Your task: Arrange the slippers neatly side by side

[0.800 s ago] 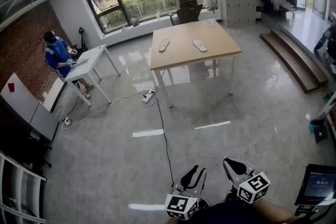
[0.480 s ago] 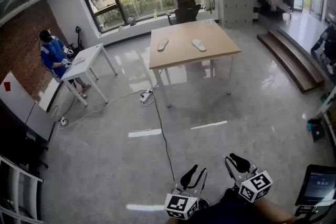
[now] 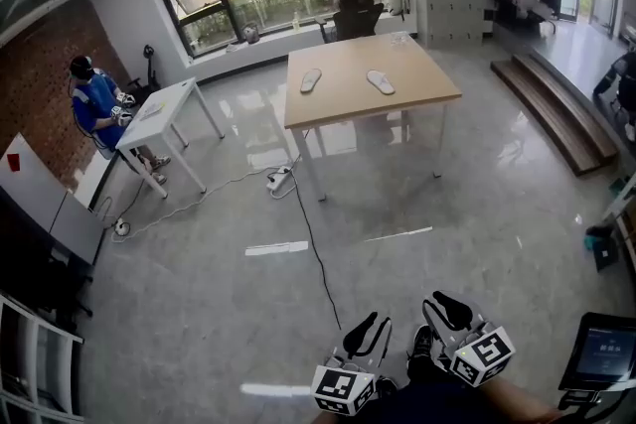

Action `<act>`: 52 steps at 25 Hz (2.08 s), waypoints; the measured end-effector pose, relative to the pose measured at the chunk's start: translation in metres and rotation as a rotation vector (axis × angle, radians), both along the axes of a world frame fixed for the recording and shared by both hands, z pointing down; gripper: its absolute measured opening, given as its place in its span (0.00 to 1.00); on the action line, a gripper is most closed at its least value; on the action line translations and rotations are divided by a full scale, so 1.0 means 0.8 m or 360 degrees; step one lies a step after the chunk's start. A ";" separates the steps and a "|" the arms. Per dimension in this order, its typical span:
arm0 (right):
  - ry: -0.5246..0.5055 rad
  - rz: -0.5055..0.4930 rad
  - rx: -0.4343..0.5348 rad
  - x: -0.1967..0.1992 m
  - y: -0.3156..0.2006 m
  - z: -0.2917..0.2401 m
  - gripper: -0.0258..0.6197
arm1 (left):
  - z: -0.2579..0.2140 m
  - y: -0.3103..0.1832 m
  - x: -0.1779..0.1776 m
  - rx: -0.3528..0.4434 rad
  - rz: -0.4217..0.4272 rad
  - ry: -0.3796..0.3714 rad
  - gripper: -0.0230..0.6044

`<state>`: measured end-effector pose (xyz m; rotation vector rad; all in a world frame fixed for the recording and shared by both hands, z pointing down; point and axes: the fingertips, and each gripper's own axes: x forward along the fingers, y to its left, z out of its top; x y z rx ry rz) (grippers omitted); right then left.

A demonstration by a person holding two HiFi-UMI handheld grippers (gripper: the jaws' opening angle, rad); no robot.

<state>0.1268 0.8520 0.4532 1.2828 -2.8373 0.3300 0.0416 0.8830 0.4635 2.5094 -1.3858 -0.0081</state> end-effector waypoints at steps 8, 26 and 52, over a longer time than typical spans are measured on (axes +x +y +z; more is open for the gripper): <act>-0.0019 -0.0062 0.0004 0.003 -0.063 0.005 0.16 | -0.003 -0.065 0.015 0.0026 -0.0011 -0.0043 0.20; -0.0073 -0.0083 -0.0019 0.082 -0.221 0.001 0.20 | -0.014 -0.227 0.090 0.0023 -0.0046 -0.0073 0.23; -0.0087 -0.0065 -0.0080 0.107 -0.355 0.017 0.21 | 0.002 -0.357 0.105 -0.0038 -0.0094 -0.0060 0.22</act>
